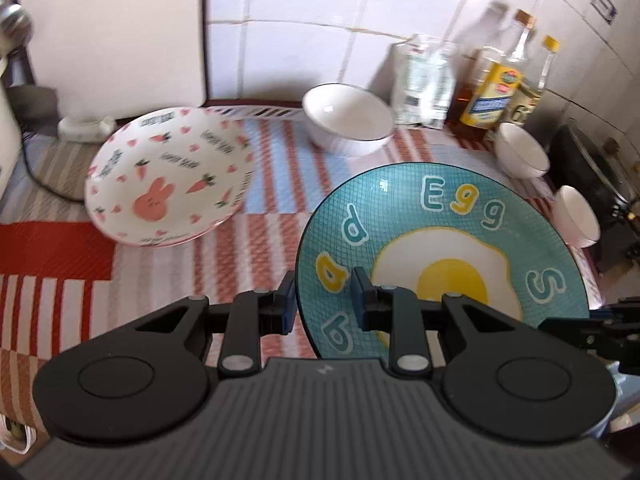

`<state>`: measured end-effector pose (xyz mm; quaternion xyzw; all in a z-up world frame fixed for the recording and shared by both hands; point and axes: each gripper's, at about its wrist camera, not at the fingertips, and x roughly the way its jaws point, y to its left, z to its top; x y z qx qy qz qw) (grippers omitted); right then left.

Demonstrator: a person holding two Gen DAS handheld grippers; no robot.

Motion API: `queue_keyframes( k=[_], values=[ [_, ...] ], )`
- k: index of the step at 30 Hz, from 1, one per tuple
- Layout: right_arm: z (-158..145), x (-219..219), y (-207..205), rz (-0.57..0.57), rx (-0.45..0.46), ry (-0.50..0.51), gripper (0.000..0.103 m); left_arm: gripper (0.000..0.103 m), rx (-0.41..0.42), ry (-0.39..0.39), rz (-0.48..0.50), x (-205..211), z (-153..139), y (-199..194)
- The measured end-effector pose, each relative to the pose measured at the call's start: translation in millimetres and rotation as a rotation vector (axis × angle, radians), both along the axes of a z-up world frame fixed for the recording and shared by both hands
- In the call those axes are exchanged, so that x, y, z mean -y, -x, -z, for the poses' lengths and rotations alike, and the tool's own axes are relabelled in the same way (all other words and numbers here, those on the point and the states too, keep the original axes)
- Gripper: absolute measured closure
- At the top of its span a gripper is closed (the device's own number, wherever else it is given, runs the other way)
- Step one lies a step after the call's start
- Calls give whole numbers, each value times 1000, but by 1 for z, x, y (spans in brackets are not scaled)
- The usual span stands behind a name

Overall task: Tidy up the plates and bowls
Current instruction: 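Lift the teal egg plate and carry it over the white sun plate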

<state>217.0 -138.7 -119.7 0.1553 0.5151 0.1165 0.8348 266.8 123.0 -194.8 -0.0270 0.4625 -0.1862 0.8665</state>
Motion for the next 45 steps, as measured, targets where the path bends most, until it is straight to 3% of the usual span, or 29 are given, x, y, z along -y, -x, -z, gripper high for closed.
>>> queue_keyframes(
  k=[11,20,31,37,45],
  values=[
    [-13,56,38,155,17,24,77,78,6,-2,174,78,-14,1],
    [-9,102,54,268,12,40,77,78,-21,-11,264,136,-8,0],
    [36,140,50,316,-31,2,77,78,-87,-86,304,178,25,-17],
    [62,150,38,334,-52,-21,77,78,-104,-145,309,189,37,-27],
    [79,150,27,338,-90,-27,77,78,-150,-160,306,189,52,-40]
  ],
)
